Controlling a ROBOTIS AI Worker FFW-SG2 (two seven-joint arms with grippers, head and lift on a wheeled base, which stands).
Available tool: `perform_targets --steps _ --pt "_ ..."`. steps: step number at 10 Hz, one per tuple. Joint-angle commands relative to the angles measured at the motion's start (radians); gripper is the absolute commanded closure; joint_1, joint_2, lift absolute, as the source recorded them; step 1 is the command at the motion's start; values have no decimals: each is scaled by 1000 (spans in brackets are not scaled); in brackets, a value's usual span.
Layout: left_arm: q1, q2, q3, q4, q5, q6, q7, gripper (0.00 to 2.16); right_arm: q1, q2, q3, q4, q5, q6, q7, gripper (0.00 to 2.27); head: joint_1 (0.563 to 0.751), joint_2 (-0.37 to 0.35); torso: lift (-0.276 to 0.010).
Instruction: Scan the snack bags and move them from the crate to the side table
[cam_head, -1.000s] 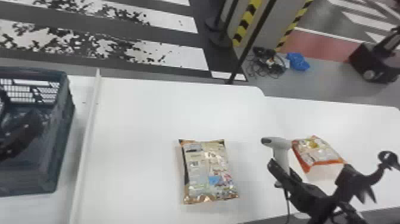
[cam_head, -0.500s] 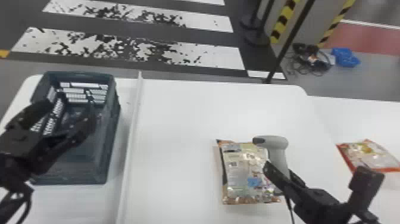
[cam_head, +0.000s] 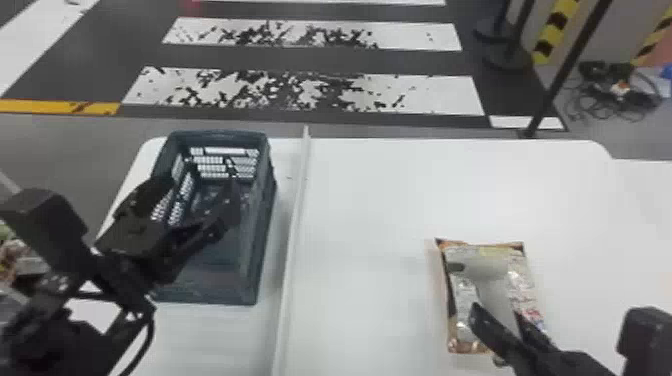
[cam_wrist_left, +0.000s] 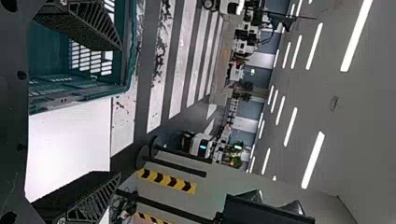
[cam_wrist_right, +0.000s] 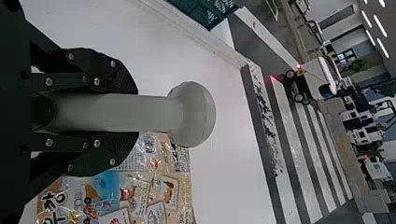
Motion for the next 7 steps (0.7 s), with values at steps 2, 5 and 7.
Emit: perform_targets --steps 2,5,7 --pt "13 8 -8 -13 -15 -1 11 39 1 -28 46 53 77 -80 -60 2236 695 20 -87" --pt "19 8 -8 -21 -15 -1 9 39 5 -32 101 82 129 -129 -123 2236 695 11 -87" --pt "29 11 -7 -32 -15 -1 11 39 -2 -49 117 108 141 -129 -140 2236 695 18 -87"
